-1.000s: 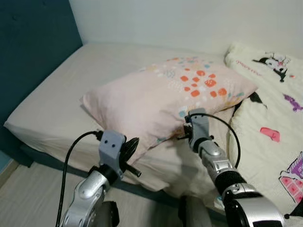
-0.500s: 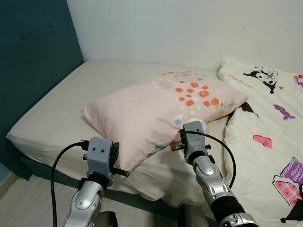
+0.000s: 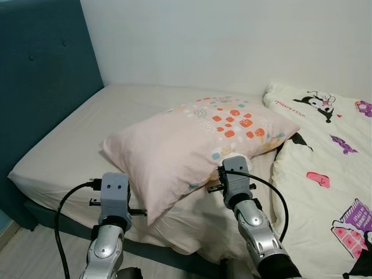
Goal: Clean up the room
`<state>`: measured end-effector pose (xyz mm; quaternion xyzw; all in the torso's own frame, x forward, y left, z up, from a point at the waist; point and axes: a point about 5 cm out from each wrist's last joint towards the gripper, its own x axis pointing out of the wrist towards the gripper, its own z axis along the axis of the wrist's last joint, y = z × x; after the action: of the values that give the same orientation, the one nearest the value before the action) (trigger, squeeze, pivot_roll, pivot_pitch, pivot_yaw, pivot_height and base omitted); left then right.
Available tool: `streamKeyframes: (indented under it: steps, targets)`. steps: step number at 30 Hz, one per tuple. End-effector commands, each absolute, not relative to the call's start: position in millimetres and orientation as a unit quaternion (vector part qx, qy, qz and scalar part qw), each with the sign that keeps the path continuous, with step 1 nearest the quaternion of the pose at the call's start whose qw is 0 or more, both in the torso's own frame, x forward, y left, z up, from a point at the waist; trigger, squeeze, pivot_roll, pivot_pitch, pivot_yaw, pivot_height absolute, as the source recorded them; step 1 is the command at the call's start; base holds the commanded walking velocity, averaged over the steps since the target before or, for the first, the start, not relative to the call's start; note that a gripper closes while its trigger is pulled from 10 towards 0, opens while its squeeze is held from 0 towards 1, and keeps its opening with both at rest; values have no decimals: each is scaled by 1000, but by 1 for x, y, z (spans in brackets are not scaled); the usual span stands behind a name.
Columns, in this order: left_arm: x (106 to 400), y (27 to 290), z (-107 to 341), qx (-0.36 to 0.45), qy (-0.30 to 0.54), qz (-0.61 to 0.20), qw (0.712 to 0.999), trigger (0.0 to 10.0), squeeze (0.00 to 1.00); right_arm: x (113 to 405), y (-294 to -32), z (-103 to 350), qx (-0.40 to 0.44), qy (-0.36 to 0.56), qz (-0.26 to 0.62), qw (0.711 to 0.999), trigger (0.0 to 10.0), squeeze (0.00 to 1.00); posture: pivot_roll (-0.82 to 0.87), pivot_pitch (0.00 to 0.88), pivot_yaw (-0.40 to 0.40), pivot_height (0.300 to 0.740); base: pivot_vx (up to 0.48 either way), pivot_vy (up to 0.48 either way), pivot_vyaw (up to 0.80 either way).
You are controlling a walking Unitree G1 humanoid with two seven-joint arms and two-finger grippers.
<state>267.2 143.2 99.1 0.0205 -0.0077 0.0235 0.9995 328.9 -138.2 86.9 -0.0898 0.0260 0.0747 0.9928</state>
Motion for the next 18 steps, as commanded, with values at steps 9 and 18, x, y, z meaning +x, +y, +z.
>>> streamKeyframes:
  steps: [9, 18]
  targets:
    - [277, 146, 101, 39, -13, 45, 998, 10000, 0, 327, -142, 86, -84, 37, 66, 994, 10000, 0, 10, 37, -41, 650, 0, 0, 0]
    - [278, 148, 101, 38, -14, 52, 998, 10000, 0, 328, -139, 86, -86, 43, 72, 993, 10000, 0, 10, 41, -53, 680, 0, 0, 0]
